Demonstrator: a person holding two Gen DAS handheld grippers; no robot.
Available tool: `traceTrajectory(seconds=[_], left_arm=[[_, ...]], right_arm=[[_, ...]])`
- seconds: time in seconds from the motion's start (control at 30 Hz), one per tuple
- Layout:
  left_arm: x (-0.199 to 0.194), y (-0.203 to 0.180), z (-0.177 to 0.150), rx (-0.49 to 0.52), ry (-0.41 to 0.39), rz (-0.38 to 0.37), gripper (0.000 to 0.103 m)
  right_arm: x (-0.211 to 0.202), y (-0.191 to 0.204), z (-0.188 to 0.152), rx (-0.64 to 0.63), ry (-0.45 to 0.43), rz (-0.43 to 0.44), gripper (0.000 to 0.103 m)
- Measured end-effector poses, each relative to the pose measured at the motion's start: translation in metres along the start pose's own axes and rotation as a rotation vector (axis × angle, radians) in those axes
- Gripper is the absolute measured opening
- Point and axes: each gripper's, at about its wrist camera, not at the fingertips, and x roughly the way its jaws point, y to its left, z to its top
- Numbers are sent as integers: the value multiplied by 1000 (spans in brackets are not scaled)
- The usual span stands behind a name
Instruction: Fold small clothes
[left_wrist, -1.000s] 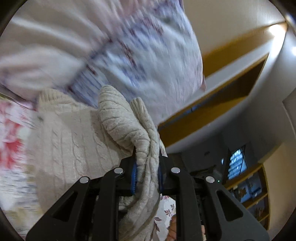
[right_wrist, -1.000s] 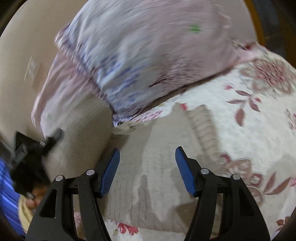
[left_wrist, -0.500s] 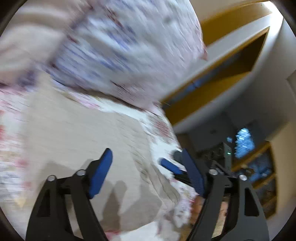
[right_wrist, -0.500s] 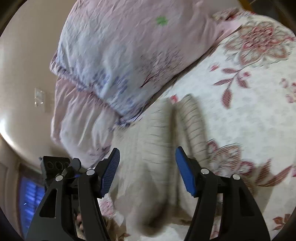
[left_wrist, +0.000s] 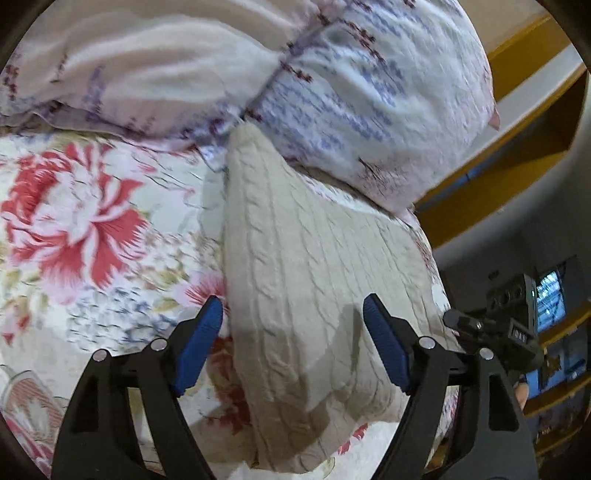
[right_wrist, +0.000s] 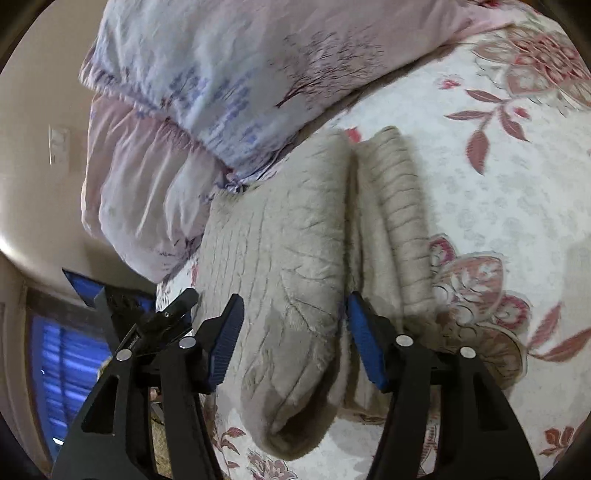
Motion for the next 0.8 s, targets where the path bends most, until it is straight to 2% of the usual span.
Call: traceTrajectory(seconds=[0.1,0.2,0.27,0.3,0.4,0.43,0.67,0.8], left_arm=[[2,0,-5,13,7,-8,76],[8,5,-4,-11,19,-37,76],[11,7,-4,-30,32,-54,76],[13,9,-5,-41,39,-64,76],[10,12,-7,-49,40,-76,76],[9,12,-6,-48,39,-77,76],[8,13,-5,-43,38,-85,78],[6,9,-5,-22,31,-77,78]], right_arm=[[10,-2,8,5,20,-46,60],[18,-10,20,55,1,-22,60],[23,-15,29,86,-29,9,55],[27,-17,34,96,-45,12,51],[35,-16,42,91,-73,-11,26],[34,-14,42,76,-85,-15,20],[-11,47,29,-231,-333,-140,16],[-14,39,27,-235,-346,-266,15]])
